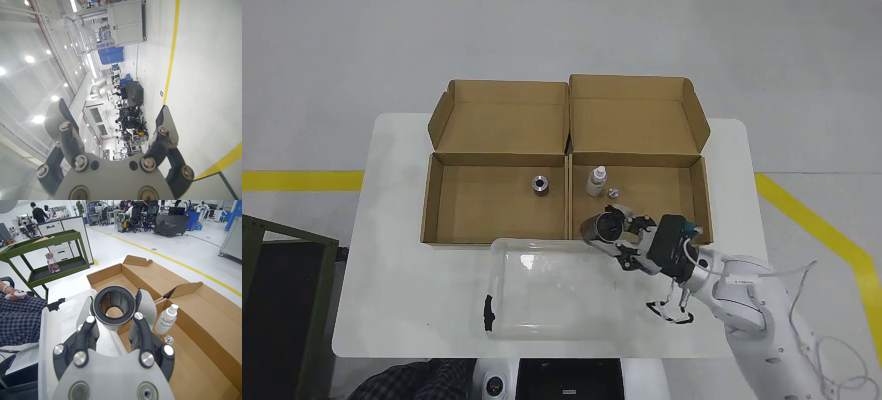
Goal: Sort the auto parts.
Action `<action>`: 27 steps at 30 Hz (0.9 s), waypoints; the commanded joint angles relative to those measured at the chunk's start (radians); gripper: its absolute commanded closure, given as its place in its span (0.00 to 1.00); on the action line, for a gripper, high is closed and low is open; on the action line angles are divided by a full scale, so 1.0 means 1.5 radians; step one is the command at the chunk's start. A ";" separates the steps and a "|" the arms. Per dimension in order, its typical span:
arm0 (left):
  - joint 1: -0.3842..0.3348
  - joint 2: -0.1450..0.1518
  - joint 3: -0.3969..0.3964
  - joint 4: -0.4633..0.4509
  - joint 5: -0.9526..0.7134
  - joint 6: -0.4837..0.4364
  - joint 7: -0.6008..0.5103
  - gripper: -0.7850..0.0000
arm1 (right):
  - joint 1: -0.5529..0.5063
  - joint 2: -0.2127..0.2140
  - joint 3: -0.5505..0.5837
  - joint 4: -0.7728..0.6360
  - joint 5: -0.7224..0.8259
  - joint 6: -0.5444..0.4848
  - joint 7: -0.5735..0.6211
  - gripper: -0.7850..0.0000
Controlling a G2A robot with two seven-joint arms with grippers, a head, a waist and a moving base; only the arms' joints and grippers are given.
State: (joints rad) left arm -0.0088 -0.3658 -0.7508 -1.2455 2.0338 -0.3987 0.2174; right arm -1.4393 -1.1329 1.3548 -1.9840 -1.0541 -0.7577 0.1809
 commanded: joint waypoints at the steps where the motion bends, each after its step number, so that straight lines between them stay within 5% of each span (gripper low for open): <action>1: 0.000 0.000 0.000 0.000 0.000 0.000 0.000 0.00 | 0.002 0.001 0.001 0.003 0.004 0.000 0.000 1.00; 16: 0.000 0.000 0.000 0.000 0.000 0.000 0.000 0.00 | 0.042 0.000 -0.037 0.028 0.029 0.012 0.020 1.00; 27: 0.000 0.000 0.000 0.000 0.000 0.000 0.000 0.00 | 0.140 -0.016 -0.151 0.066 -0.019 0.078 0.072 1.00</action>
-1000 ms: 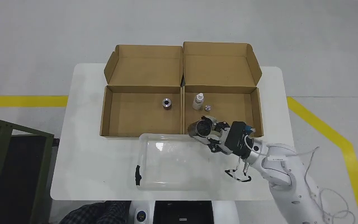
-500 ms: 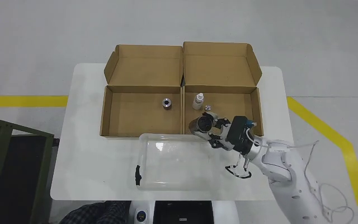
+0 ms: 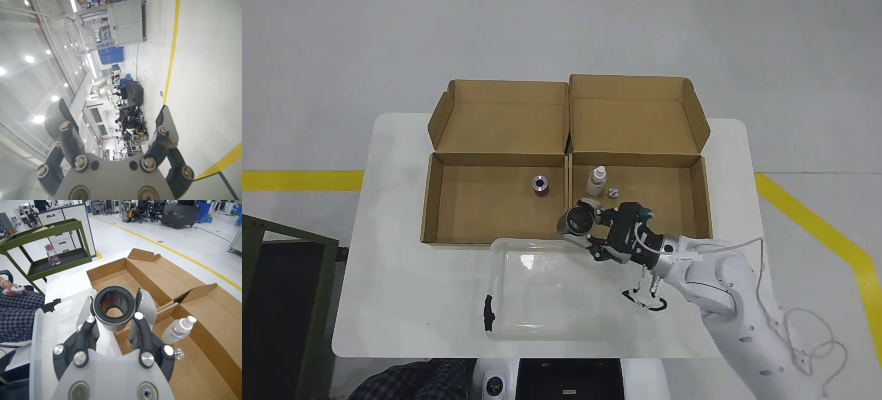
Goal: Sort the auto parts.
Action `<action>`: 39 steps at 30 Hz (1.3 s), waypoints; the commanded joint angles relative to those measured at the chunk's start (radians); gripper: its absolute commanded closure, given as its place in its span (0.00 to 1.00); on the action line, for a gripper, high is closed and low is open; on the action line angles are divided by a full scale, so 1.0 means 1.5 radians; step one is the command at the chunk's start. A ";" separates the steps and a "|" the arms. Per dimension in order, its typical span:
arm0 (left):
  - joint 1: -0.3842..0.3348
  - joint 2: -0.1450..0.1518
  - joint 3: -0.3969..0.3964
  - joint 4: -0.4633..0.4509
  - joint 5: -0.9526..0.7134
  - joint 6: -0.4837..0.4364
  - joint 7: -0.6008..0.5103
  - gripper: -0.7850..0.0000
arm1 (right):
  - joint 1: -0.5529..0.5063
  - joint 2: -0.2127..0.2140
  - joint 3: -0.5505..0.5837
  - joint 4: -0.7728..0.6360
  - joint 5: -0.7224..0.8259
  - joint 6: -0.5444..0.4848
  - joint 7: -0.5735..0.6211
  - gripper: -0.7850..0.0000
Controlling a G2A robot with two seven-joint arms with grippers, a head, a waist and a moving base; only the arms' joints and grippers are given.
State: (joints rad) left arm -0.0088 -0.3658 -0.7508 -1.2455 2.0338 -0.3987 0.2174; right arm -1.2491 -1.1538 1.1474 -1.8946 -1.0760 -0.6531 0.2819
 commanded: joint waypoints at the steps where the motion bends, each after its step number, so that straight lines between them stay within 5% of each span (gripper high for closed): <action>1: 0.000 0.000 0.000 0.000 0.000 0.000 0.000 0.00 | 0.024 -0.004 -0.025 0.011 -0.008 0.014 0.009 1.00; 20: 0.000 0.000 0.000 0.000 0.000 0.000 0.000 0.00 | 0.201 -0.055 -0.193 0.154 -0.089 0.134 0.070 1.00; 37: 0.000 0.000 0.000 0.000 0.000 0.000 0.000 0.00 | 0.264 -0.089 -0.265 0.255 -0.131 0.164 0.099 1.00; 39: 0.000 0.000 0.000 0.000 0.000 0.000 0.000 0.00 | 0.267 -0.093 -0.271 0.262 -0.136 0.166 0.101 0.93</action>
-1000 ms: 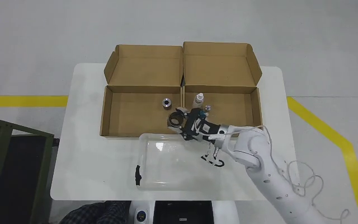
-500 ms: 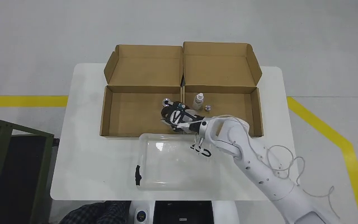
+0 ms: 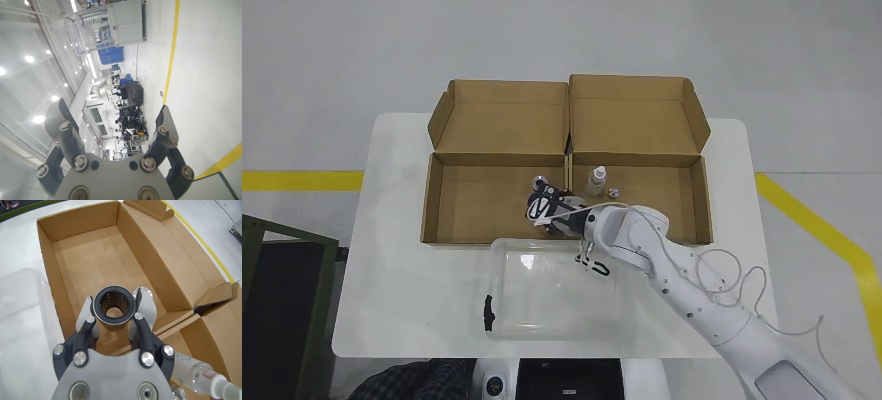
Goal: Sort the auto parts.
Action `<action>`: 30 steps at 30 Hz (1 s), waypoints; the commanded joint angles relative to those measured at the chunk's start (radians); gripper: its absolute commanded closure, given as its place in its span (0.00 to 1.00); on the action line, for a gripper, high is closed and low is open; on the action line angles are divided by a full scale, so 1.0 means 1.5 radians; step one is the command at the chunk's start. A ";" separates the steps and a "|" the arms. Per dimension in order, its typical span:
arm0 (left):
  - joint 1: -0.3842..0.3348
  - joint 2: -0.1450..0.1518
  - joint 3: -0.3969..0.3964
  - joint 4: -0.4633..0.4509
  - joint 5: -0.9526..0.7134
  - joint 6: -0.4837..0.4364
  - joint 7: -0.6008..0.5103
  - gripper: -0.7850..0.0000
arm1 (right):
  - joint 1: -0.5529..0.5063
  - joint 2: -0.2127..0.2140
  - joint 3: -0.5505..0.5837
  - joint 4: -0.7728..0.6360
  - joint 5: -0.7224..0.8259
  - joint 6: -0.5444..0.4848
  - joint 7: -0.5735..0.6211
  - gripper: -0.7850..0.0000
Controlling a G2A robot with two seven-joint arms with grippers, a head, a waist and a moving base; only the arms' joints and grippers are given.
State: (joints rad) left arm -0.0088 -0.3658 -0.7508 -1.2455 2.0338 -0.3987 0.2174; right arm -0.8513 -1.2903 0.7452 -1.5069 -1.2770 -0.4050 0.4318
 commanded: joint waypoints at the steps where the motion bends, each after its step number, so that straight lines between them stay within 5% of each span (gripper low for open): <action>1: 0.000 0.000 0.000 0.000 0.000 0.000 0.000 0.00 | 0.003 -0.003 -0.005 0.008 -0.003 0.002 0.001 0.89; 15: 0.000 0.000 0.000 0.000 0.000 0.000 0.000 0.00 | 0.004 -0.016 -0.013 0.028 -0.029 0.006 0.008 0.56; 18: 0.000 0.000 0.000 0.000 0.000 0.000 0.000 0.00 | 0.002 -0.017 -0.009 0.030 -0.029 0.006 0.006 0.20; 30: 0.000 0.000 0.000 0.000 0.000 0.000 0.000 0.00 | -0.037 -0.008 0.042 -0.039 -0.031 -0.007 -0.016 0.15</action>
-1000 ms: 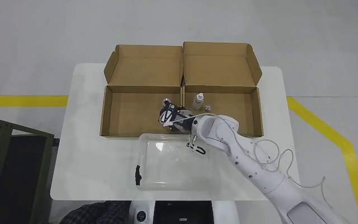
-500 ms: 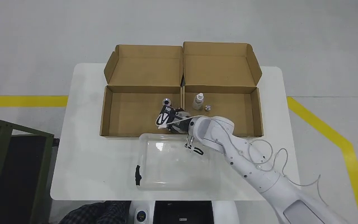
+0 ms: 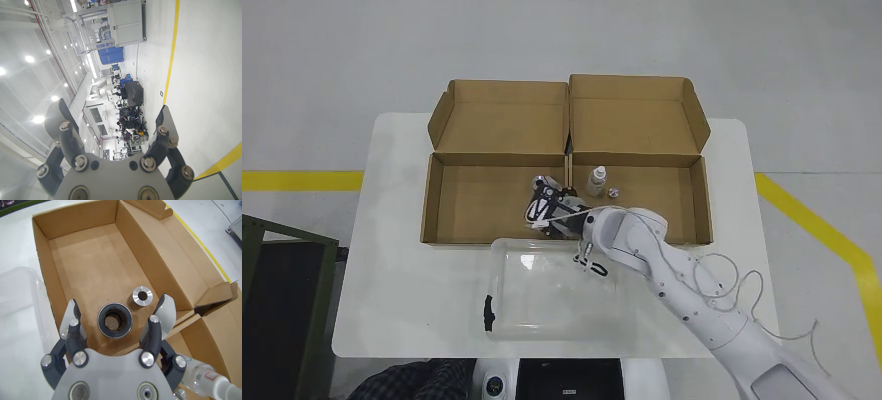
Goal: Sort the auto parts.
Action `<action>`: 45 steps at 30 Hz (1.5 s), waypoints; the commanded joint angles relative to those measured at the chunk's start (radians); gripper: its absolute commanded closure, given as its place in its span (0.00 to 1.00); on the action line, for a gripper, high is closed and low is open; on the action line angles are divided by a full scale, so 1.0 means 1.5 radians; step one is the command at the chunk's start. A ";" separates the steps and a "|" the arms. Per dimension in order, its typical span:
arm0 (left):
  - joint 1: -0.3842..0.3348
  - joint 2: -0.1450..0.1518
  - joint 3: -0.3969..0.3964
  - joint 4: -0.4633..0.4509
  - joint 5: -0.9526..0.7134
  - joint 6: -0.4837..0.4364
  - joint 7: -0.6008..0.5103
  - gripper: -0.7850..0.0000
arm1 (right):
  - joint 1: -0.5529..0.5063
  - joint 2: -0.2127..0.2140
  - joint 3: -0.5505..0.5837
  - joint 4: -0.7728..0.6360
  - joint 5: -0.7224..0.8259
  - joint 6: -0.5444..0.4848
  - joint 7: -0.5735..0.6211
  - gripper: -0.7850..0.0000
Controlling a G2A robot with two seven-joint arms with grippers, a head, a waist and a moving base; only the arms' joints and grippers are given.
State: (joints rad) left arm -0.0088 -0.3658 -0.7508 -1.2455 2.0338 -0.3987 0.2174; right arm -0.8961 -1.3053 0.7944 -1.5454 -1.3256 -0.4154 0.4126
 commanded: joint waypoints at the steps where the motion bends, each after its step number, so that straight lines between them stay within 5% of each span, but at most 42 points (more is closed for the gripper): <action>1: 0.000 0.000 0.000 0.000 0.000 0.000 0.000 0.00 | -0.015 0.004 0.018 -0.027 0.003 -0.001 -0.007 0.15; 20: 0.000 0.000 0.000 0.000 0.000 0.000 0.000 0.00 | -0.264 0.066 0.290 -0.302 0.007 -0.081 -0.138 0.09; 25: 0.000 0.000 0.000 0.000 0.000 0.000 0.000 0.00 | -0.344 0.079 0.379 -0.320 0.016 -0.092 -0.194 0.00; 45: 0.000 0.000 0.000 0.000 0.000 0.000 0.000 0.00 | -0.572 0.100 0.635 -0.272 0.021 -0.087 -0.409 0.00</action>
State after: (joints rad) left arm -0.0088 -0.3658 -0.7508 -1.2455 2.0338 -0.3987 0.2174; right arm -1.7423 -1.1555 1.7362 -1.9570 -1.2930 -0.5461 -0.1943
